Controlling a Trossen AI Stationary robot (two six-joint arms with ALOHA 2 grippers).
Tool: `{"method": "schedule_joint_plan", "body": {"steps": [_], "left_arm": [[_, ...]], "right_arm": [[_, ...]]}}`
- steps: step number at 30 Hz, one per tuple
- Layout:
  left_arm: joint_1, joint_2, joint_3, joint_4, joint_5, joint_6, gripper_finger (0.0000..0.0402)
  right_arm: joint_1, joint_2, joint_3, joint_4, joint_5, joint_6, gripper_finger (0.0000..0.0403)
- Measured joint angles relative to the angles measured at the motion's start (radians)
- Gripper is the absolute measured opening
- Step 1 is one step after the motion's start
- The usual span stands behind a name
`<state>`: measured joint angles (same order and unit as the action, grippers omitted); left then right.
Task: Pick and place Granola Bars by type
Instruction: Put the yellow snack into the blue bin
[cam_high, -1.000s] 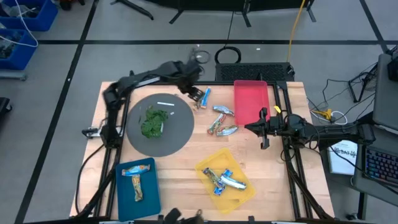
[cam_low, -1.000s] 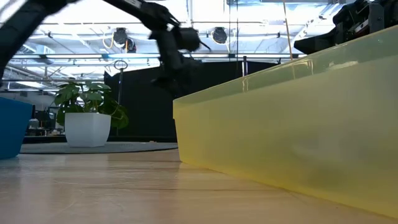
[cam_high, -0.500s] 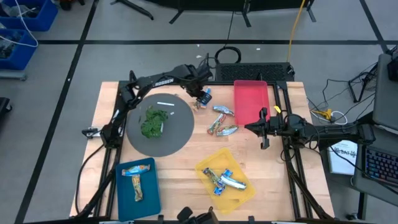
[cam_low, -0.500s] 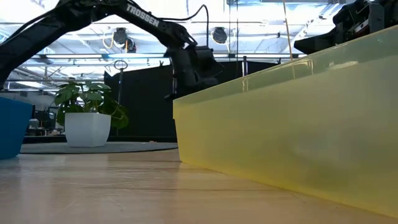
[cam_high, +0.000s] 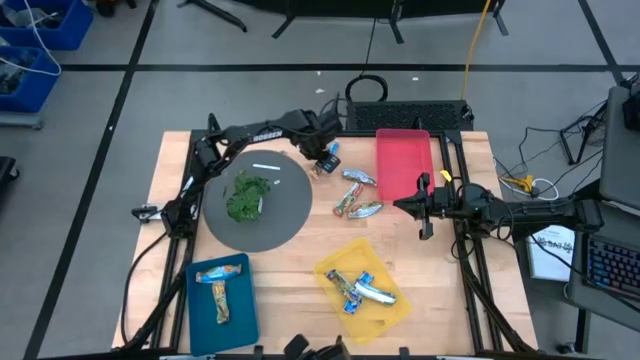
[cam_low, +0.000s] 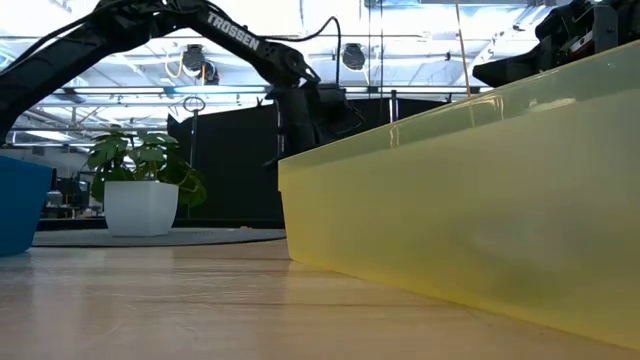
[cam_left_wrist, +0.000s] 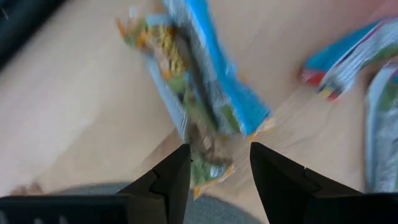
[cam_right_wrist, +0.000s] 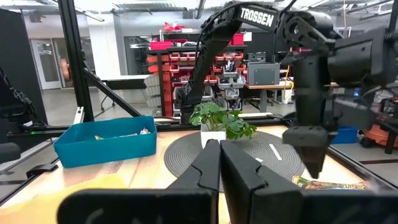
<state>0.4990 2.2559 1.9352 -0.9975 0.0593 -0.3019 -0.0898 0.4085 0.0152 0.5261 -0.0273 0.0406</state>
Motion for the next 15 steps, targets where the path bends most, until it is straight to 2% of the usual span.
{"method": "schedule_joint_plan", "body": {"steps": [15], "left_arm": [[-0.004,0.0,-0.105,0.071,-0.009,-0.002,0.0172]], "right_arm": [[0.0,0.0,0.0,0.0,0.0,0.0,0.0004]]}}
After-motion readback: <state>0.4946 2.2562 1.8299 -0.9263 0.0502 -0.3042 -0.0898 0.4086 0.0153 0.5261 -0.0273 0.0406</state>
